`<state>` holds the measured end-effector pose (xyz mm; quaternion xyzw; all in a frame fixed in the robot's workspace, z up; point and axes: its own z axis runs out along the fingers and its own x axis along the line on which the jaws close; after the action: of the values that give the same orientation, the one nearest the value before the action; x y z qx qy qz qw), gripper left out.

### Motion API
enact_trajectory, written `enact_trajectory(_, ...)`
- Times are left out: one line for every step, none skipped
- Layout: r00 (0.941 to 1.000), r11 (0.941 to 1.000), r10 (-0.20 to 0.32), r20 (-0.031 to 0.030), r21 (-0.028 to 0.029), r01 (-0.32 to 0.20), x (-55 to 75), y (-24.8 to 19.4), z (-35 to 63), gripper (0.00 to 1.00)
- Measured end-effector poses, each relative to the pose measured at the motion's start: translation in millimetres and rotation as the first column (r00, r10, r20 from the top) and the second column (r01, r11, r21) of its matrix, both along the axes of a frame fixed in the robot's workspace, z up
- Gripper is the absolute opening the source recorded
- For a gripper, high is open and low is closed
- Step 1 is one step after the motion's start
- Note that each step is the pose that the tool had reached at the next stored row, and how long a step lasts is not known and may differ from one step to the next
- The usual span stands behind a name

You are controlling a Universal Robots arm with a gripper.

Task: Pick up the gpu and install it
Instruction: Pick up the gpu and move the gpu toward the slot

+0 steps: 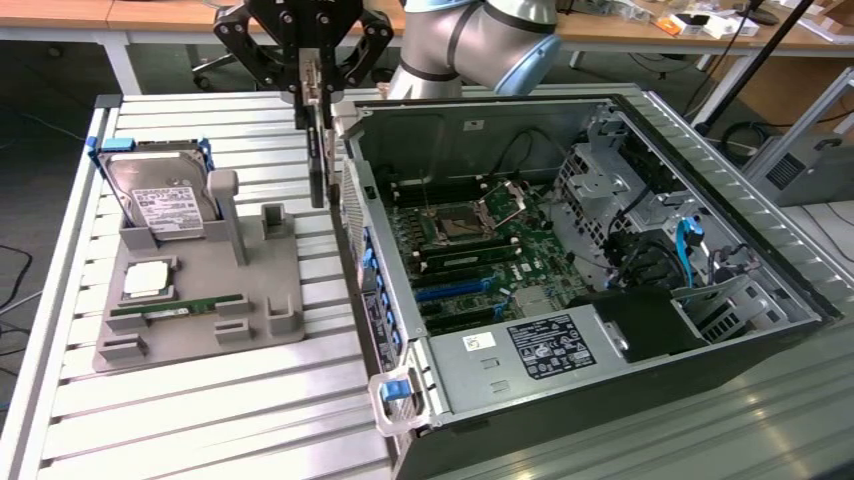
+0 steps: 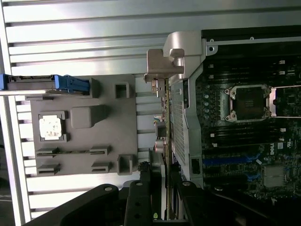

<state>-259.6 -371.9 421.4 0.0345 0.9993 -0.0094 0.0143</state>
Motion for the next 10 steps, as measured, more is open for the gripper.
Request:
enact_trajectory(1.0,1.0,0.0,-0.0001,-0.0001,0.0,0.6,0.0,0.0,0.27)
enact_trajectory(1.0,1.0,0.0,-0.0001,-0.0001,0.0,1.1,0.0,0.1,0.27)
enact_trajectory(1.0,1.0,0.0,0.0,0.0,0.0,1.4,0.0,0.0,0.27)
enact_trajectory(1.0,1.0,0.0,0.0,0.0,0.0,1.9,0.0,0.0,0.27)
enact_trajectory(1.0,1.0,0.0,0.0,0.0,0.0,2.3,0.0,0.0,0.27)
enact_trajectory(1.0,1.0,0.0,0.0,0.0,0.0,2.8,0.0,0.0,0.27)
enact_trajectory(1.0,1.0,0.0,0.0,0.0,0.0,3.5,0.0,0.0,0.27)
enact_trajectory(1.0,1.0,0.0,0.0,0.0,0.0,4.3,0.0,0.0,0.27)
enact_trajectory(1.0,1.0,0.0,0.0,0.0,0.0,5.0,0.0,0.0,0.27)
enact_trajectory(1.0,1.0,0.0,-0.0001,0.0,0.0,5.3,0.0,0.0,0.27)
